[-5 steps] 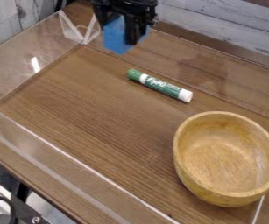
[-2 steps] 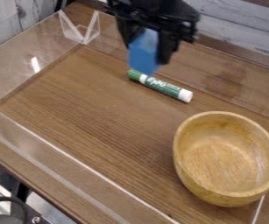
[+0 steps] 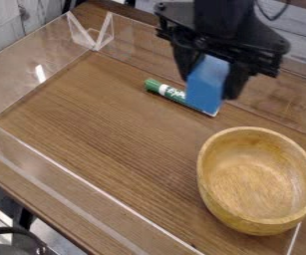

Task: Put the blue block in the brown bowl

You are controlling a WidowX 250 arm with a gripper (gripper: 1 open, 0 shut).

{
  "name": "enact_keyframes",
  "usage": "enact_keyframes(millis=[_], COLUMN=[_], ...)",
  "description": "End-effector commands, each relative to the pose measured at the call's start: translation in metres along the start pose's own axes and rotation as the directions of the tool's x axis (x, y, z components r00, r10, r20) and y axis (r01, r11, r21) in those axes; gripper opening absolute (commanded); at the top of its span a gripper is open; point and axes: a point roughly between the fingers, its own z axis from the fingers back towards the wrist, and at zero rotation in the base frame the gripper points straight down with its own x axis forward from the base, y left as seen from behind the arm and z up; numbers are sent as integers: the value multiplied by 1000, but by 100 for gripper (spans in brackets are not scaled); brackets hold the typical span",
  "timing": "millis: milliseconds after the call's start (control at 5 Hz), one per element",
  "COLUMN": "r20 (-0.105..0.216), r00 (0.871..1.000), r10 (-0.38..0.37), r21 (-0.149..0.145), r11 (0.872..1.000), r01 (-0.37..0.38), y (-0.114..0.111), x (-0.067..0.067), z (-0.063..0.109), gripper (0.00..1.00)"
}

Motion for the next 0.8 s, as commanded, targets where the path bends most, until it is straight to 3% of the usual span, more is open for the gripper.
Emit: enact_keyframes(millis=[0,400,600], r20=[40,66,67], r00=[999,997,997], r10=[18,43,40], r21=[-10,-9,-8], r11=[1000,999,999], r01=[-18,-43,-39], y=[-19,-50,-52], x=[-3,-18,-21], z=[10,-2,-5], gripper=[0,0,100])
